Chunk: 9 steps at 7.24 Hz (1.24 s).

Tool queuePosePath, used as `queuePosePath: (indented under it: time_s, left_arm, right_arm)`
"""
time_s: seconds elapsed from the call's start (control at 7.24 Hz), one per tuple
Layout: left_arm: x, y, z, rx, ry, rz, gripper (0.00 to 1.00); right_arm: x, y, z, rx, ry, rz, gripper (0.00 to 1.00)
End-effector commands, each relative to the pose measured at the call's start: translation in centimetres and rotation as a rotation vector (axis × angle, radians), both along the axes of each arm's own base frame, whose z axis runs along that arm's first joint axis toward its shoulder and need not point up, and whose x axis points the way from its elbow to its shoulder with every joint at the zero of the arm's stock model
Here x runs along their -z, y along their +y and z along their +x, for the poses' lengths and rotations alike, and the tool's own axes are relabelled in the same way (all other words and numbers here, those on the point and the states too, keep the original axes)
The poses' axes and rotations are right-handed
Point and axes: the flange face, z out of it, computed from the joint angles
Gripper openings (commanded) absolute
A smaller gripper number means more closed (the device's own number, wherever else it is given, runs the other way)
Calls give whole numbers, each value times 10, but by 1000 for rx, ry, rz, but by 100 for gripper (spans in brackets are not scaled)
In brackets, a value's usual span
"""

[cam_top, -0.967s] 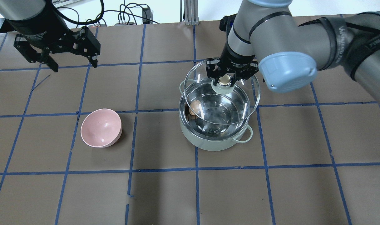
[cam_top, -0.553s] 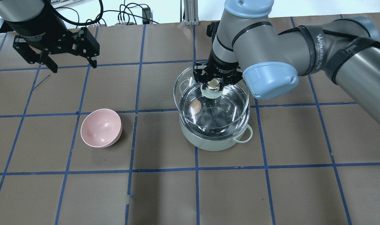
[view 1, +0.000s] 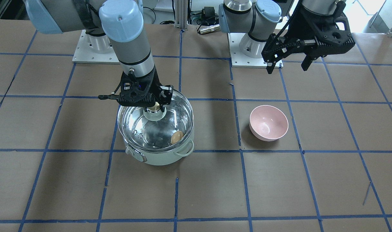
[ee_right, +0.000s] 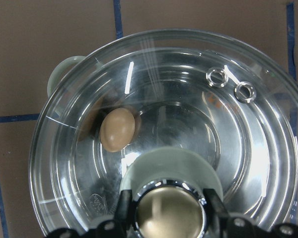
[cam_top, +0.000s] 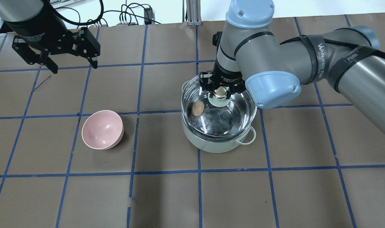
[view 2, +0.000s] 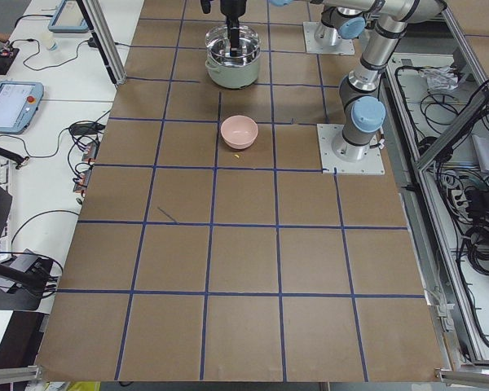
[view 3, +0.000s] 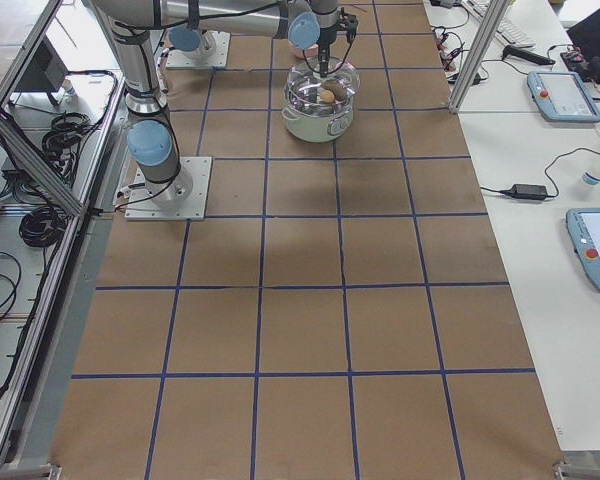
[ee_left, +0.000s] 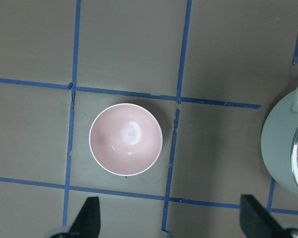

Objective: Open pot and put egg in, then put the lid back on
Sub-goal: 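Lower the lid onto the pot and open the right gripper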

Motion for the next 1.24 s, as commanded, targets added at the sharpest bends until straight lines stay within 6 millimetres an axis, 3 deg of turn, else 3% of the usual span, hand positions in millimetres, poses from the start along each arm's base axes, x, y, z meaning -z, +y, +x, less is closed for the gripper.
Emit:
queuePosePath:
  time_s: [0.0, 0.41, 0.69, 1.11]
  left_arm:
    - [0, 0, -1, 0, 7, -1, 100]
    - [1, 0, -1, 0, 8, 1, 100]
    - [1, 1, -2, 2, 8, 2, 100]
    - [1, 0, -2, 2, 7, 1, 100]
  right_arm:
    - [1, 2, 1, 25, 0, 7, 28]
    - [3, 3, 2, 27, 1, 13, 28]
    - [8, 12, 14, 4, 5, 17, 28]
    - [9, 11, 11, -8, 29, 8, 29]
